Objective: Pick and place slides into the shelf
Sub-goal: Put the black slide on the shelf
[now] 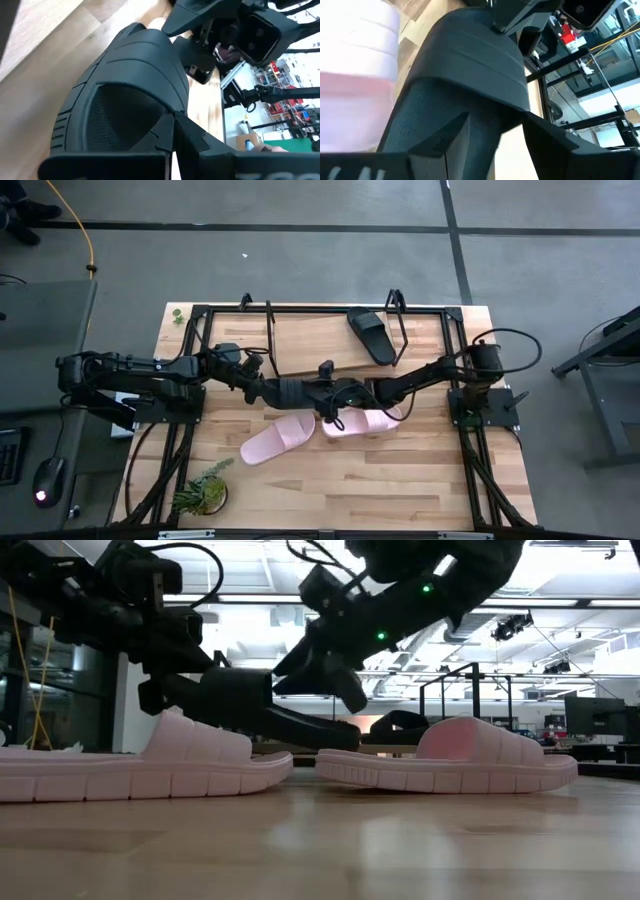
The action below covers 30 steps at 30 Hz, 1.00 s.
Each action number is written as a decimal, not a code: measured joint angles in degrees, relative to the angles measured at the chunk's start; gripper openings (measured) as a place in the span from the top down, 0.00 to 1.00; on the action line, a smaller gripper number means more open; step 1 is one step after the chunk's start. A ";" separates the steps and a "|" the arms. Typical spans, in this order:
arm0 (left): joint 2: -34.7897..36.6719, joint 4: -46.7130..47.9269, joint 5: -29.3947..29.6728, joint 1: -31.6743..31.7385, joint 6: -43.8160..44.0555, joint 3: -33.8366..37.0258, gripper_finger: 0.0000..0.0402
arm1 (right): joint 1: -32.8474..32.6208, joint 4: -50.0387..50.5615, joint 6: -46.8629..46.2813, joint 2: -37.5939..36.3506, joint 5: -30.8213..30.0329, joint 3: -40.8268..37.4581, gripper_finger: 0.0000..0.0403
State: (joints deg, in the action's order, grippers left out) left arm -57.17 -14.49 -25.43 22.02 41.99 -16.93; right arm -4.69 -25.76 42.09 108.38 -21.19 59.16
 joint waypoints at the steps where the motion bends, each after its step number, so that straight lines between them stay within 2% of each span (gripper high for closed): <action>1: 0.00 -0.05 -0.28 -0.01 0.03 0.02 1.00 | 0.02 -0.14 -0.04 0.35 -0.08 0.48 0.56; 21: 0.00 -0.49 -0.62 -0.04 -0.16 0.01 1.00 | -0.35 -0.13 -0.22 1.66 -2.64 2.36 0.56; 27: 0.00 -0.50 -0.42 -0.02 -0.16 0.01 1.00 | -0.39 -0.17 -0.68 1.66 -7.78 2.36 0.56; 30: 0.00 -0.69 -0.46 -0.02 -0.19 0.00 1.00 | -0.36 -0.06 -0.69 1.66 -7.35 2.33 0.56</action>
State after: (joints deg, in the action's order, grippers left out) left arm -57.17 -15.18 -25.88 22.00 41.80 -16.93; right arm -5.05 -25.82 41.40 110.04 -28.54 61.48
